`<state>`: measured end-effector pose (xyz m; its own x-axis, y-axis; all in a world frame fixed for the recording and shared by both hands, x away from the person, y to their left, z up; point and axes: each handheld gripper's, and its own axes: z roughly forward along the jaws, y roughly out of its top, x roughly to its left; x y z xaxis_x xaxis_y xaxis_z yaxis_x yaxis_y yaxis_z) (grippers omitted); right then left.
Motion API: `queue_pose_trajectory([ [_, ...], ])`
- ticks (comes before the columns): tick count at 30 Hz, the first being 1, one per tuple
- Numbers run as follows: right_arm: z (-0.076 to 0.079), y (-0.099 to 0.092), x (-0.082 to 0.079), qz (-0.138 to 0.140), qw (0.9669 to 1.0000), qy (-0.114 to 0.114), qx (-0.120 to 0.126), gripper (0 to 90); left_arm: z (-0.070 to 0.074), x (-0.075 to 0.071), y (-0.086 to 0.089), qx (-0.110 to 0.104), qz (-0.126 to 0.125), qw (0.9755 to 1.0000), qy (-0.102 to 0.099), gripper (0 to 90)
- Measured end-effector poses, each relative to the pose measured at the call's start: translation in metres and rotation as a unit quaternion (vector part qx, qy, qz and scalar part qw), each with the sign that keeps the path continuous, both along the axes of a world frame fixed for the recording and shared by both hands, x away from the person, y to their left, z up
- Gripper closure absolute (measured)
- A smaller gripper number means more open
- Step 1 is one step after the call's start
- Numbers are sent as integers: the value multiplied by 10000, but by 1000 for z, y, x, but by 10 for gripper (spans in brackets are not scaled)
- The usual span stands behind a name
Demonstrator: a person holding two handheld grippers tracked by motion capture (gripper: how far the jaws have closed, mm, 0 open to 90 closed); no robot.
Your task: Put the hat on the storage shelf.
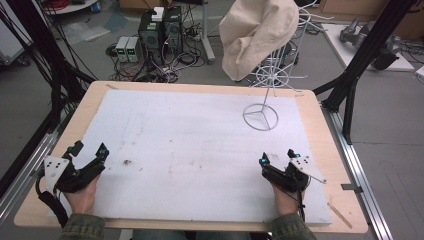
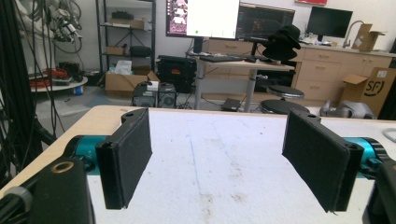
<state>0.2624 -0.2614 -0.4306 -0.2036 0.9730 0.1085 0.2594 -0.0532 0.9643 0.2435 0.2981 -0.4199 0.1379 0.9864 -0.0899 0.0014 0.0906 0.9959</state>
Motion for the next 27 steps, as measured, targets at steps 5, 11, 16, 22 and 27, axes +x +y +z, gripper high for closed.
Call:
queue_pose_trajectory([
  [5, -1, -3, 3, 10, 10000, 66, 61, 80, -2, -1, 2, -132, 13, 9999, 21, 239],
  [11, -3, -4, 7, 81, 9996, 231, 126, 80, -5, 2, 4, -180, 33, 9998, 26, 261],
  [16, -3, -5, 8, 132, 9994, 274, 181, 80, -4, 1, 2, -152, 14, 9999, -4, 261],
  [22, -4, -6, 9, 165, 9992, 309, 181, 80, -5, 2, 1, -173, -61, 9998, 60, 260],
  [27, -4, -5, 9, 174, 9989, 367, 213, 80, -5, 2, 0, -156, -89, 9998, 80, 259],
])
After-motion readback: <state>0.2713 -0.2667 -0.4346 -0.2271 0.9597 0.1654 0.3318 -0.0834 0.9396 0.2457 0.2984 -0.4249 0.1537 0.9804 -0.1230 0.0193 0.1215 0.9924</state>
